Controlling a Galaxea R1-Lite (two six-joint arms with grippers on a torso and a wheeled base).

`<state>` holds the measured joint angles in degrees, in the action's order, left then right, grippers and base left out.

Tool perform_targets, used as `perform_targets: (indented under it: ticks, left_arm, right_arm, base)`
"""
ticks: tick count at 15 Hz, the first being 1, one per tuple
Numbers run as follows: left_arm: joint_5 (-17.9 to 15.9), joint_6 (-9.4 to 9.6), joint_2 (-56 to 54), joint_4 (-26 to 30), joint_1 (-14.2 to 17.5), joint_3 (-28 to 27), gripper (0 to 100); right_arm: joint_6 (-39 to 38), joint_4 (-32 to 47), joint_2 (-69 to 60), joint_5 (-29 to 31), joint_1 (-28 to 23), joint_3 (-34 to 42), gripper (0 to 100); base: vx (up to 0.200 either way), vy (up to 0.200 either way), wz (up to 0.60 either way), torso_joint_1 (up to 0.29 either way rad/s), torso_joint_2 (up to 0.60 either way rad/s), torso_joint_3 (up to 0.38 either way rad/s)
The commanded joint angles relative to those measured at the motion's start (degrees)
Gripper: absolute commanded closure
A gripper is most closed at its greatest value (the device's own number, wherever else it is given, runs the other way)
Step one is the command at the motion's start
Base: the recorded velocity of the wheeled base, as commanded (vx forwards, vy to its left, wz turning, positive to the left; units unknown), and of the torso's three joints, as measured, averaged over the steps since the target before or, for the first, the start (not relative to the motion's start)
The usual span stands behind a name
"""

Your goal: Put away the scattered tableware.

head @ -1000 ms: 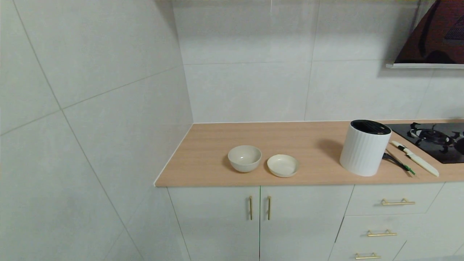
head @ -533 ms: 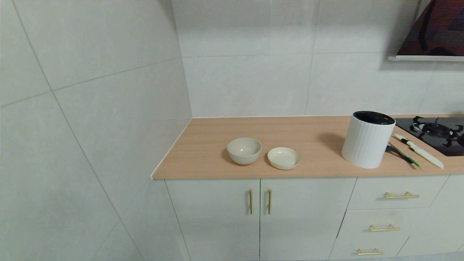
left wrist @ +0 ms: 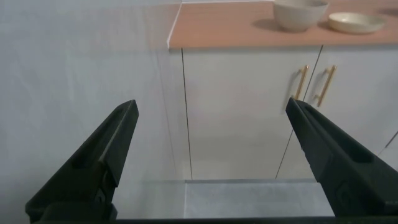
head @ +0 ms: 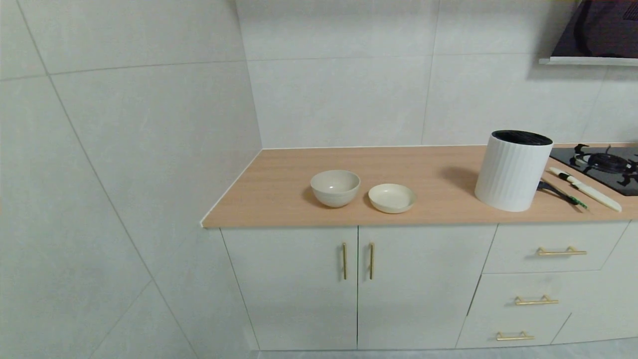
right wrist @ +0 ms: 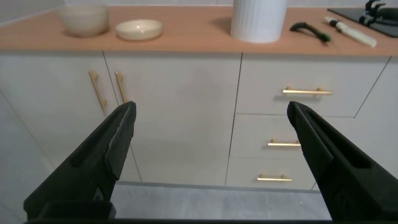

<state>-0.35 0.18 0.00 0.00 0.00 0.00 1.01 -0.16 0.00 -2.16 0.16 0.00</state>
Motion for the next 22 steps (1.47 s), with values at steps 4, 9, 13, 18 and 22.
perform_targets:
  ticks: [4, 9, 13, 18, 22]
  left_arm:
    - [0.0, -0.01, 0.1, 0.0, 0.0, 0.0, 0]
    - [0.0, -0.01, 0.1, 0.0, 0.0, 0.0, 0]
    - [0.0, -0.01, 0.1, 0.0, 0.0, 0.0, 0]
    - [0.0, -0.01, 0.1, 0.0, 0.0, 0.0, 0]
    - [0.0, -0.01, 0.1, 0.0, 0.0, 0.0, 0]
  right_arm:
    - [0.0, 0.0, 0.0, 0.0, 0.0, 0.0, 0]
    - [0.0, 0.0, 0.0, 0.0, 0.0, 0.0, 0]
    - [0.0, 0.0, 0.0, 0.0, 0.0, 0.0, 0]
    - [0.0, 0.0, 0.0, 0.0, 0.0, 0.0, 0]
    - [0.0, 0.0, 0.0, 0.0, 0.0, 0.0, 0]
  base:
    - [0.0, 0.0, 0.0, -0.234, 0.53, 0.294]
    - [0.0, 0.0, 0.0, -0.212, 0.5, 0.304]
    - [0.0, 0.0, 0.0, -0.186, 0.48, 0.292]
    - [0.0, 0.0, 0.0, -0.16, 0.46, 0.304]
    - [0.0, 0.0, 0.0, -0.124, 0.45, 0.322]
